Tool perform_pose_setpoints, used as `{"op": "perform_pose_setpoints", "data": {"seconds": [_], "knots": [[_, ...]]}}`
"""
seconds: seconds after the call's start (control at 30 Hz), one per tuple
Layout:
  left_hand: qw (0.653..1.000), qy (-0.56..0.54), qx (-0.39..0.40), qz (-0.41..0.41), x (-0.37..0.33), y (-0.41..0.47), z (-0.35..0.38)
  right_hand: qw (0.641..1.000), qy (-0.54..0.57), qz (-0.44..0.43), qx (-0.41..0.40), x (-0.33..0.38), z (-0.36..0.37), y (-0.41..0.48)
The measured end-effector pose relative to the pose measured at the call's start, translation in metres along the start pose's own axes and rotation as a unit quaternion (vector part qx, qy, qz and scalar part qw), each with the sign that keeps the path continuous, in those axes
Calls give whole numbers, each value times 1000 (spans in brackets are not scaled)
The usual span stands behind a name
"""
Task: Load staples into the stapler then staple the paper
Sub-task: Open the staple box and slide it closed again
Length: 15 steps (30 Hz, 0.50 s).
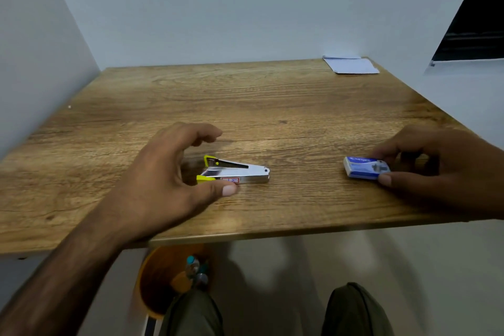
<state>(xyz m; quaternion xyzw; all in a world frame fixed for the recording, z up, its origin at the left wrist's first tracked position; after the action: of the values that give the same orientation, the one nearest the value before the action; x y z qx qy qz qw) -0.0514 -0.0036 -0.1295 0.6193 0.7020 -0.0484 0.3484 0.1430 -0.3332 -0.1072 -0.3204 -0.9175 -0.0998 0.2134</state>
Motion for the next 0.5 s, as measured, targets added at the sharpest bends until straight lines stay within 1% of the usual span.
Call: {"op": "perform_pose_setpoints", "data": {"seconds": [0.13,0.3,0.5], "knots": [[999,-30,12,-30,8,-6,1,998,21,-56,3,23,14,18],[999,-30,6,-26,9,-6,4,994,47,-101,14,58,28,39],[999,-28,37,-7,-3,0,12,990,46,-132,14,95,43,58]]}}
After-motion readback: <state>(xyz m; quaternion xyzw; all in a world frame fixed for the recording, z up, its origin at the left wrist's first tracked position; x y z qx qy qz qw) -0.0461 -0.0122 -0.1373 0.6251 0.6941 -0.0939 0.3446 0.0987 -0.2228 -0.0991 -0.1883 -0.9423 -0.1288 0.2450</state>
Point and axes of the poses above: each hand's wrist, its own y-axis towards the middle knuckle, its own z-axis out of the palm, x = y × z, the point moved 1 cm from there along y, towards the middle knuckle, and after that the axes turned 3 degrees about x, right-handed, at the moved point
